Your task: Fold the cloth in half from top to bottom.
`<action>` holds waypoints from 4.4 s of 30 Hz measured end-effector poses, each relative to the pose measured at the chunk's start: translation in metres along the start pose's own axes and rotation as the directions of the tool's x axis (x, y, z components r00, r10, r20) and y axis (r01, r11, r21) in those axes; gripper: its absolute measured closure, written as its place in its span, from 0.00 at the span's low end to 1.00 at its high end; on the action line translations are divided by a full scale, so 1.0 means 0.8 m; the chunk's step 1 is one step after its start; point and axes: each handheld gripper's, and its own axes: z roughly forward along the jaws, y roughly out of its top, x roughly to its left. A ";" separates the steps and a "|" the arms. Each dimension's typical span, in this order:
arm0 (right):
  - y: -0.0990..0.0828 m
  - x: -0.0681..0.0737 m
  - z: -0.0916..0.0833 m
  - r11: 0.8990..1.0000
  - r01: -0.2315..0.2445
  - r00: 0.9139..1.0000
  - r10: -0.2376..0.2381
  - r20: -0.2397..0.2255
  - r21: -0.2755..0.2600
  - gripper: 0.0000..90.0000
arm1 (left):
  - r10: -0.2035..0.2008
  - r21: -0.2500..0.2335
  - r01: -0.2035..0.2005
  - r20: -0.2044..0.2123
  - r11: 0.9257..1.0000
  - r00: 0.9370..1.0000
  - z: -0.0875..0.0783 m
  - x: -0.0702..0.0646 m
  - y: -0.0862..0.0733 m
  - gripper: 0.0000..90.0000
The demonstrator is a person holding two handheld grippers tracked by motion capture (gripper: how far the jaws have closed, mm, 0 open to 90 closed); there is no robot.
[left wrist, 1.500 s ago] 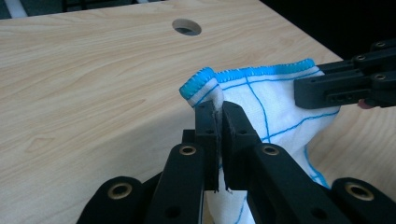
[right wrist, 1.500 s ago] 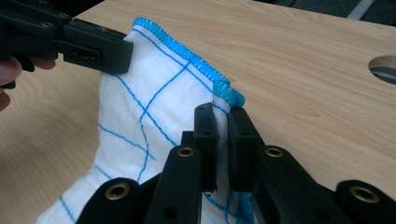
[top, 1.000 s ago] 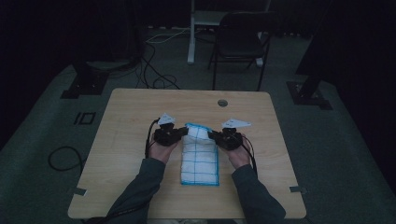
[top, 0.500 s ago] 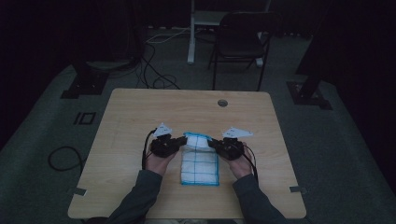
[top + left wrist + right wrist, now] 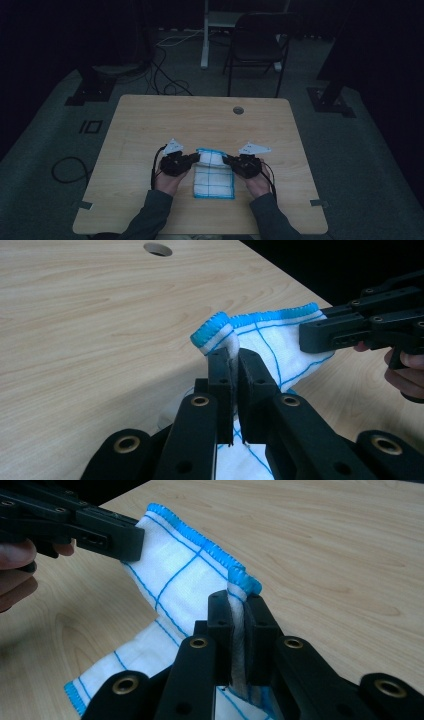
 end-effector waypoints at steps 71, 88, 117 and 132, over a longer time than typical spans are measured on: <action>-0.068 0.021 -0.003 0.997 -0.035 0.998 0.038 -0.041 0.072 0.94 | -0.081 0.046 0.081 0.013 0.996 0.997 -0.011 -0.012 -0.077 0.86; -0.072 0.023 -0.011 0.998 -0.037 0.999 0.040 -0.036 0.058 0.81 | -0.075 -0.001 0.075 -0.030 0.997 0.997 -0.005 0.005 -0.038 0.84; -0.071 0.024 -0.041 0.999 -0.040 0.999 0.040 -0.005 0.004 0.62 | -0.021 0.137 0.017 0.026 0.990 0.999 0.009 -0.013 -0.072 0.82; -0.071 0.023 -0.050 0.997 -0.068 0.998 0.068 0.003 -0.032 0.62 | 0.005 0.134 -0.008 0.023 0.991 1.000 -0.004 -0.033 -0.090 0.80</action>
